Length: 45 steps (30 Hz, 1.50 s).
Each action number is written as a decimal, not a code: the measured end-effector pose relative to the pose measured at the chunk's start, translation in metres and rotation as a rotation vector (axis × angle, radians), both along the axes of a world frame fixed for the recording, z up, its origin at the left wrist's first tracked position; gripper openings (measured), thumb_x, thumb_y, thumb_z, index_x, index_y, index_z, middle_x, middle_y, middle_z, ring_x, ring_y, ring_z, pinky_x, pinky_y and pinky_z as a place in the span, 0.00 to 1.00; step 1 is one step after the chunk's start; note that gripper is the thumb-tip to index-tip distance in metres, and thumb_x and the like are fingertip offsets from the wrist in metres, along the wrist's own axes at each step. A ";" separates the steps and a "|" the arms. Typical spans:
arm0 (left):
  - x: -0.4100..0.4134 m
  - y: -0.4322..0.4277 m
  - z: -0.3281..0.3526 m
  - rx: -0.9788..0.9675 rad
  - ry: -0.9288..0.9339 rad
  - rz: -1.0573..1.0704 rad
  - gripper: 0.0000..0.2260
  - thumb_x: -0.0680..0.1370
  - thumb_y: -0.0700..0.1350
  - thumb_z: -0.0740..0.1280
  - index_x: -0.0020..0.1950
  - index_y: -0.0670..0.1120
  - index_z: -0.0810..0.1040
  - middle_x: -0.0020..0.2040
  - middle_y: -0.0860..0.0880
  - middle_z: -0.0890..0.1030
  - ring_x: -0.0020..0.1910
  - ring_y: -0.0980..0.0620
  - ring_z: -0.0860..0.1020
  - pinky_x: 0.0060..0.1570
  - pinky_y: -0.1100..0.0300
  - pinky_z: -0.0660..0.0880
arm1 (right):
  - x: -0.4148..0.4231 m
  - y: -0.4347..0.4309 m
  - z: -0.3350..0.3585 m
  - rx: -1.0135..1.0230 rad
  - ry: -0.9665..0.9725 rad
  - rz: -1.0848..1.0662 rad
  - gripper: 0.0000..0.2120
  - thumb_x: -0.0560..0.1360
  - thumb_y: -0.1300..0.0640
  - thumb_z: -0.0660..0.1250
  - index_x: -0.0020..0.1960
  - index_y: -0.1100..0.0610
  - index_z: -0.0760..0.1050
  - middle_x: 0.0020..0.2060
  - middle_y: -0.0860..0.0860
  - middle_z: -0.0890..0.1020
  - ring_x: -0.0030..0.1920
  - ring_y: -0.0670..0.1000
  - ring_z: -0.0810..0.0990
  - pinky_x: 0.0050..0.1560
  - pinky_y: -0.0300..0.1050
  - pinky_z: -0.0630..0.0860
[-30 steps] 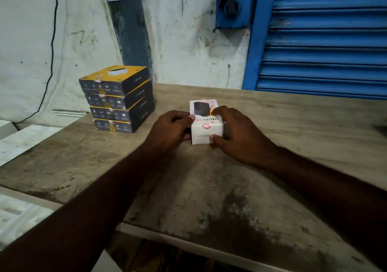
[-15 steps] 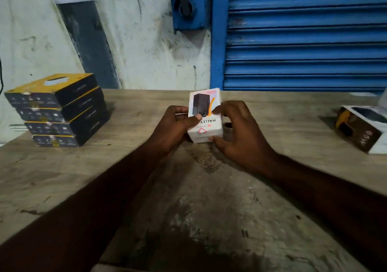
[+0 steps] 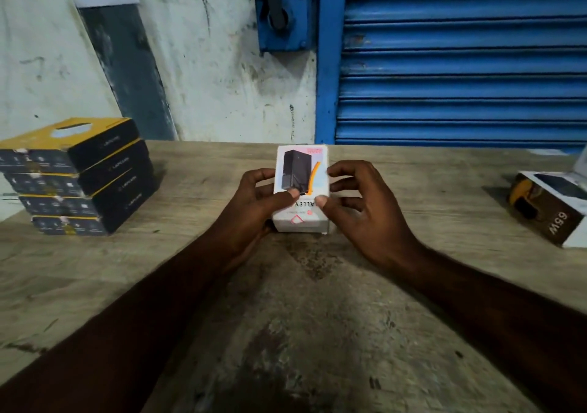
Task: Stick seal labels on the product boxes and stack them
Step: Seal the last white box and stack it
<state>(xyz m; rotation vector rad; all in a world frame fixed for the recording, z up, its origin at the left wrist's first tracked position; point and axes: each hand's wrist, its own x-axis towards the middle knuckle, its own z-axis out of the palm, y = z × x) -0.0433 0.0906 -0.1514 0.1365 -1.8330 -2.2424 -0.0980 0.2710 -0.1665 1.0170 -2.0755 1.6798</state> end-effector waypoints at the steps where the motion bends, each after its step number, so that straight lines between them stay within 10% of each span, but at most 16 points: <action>1: 0.000 0.000 -0.001 -0.021 0.005 -0.015 0.27 0.72 0.37 0.74 0.68 0.47 0.68 0.54 0.44 0.85 0.48 0.47 0.86 0.45 0.51 0.83 | 0.000 0.000 0.001 -0.026 -0.026 0.004 0.18 0.73 0.49 0.72 0.60 0.49 0.73 0.60 0.50 0.78 0.56 0.47 0.81 0.50 0.40 0.79; 8: 0.002 0.001 -0.005 -0.191 0.068 -0.074 0.39 0.70 0.37 0.79 0.74 0.54 0.62 0.64 0.44 0.79 0.60 0.46 0.82 0.52 0.46 0.82 | 0.002 0.003 0.008 -0.124 -0.022 -0.057 0.17 0.76 0.62 0.73 0.57 0.46 0.72 0.52 0.48 0.80 0.47 0.44 0.81 0.44 0.40 0.80; 19: 0.005 -0.001 -0.005 -0.356 0.192 -0.121 0.47 0.67 0.33 0.78 0.77 0.59 0.57 0.67 0.49 0.77 0.63 0.53 0.80 0.57 0.51 0.81 | 0.003 0.005 0.010 -0.077 0.118 -0.121 0.25 0.73 0.56 0.73 0.68 0.46 0.73 0.48 0.49 0.77 0.46 0.49 0.80 0.46 0.49 0.82; 32: 0.011 0.007 0.001 -0.458 0.320 0.047 0.32 0.74 0.34 0.73 0.76 0.47 0.65 0.64 0.58 0.78 0.63 0.63 0.77 0.56 0.67 0.76 | 0.011 0.009 0.016 -0.028 0.264 -0.111 0.22 0.72 0.62 0.76 0.64 0.55 0.74 0.55 0.50 0.76 0.52 0.48 0.79 0.50 0.51 0.82; 38: 0.014 0.005 0.000 -0.517 0.352 0.097 0.35 0.70 0.49 0.77 0.74 0.53 0.67 0.69 0.55 0.76 0.70 0.54 0.74 0.68 0.45 0.74 | 0.011 0.008 0.018 -0.024 0.367 -0.121 0.21 0.70 0.65 0.75 0.61 0.59 0.74 0.59 0.54 0.73 0.58 0.49 0.78 0.54 0.42 0.80; 45: 0.014 0.007 0.000 -0.569 0.361 0.101 0.36 0.70 0.50 0.76 0.75 0.51 0.66 0.68 0.55 0.76 0.69 0.55 0.74 0.67 0.45 0.75 | 0.013 0.009 0.021 -0.019 0.483 -0.136 0.13 0.73 0.64 0.73 0.56 0.64 0.77 0.61 0.57 0.76 0.65 0.54 0.76 0.58 0.54 0.79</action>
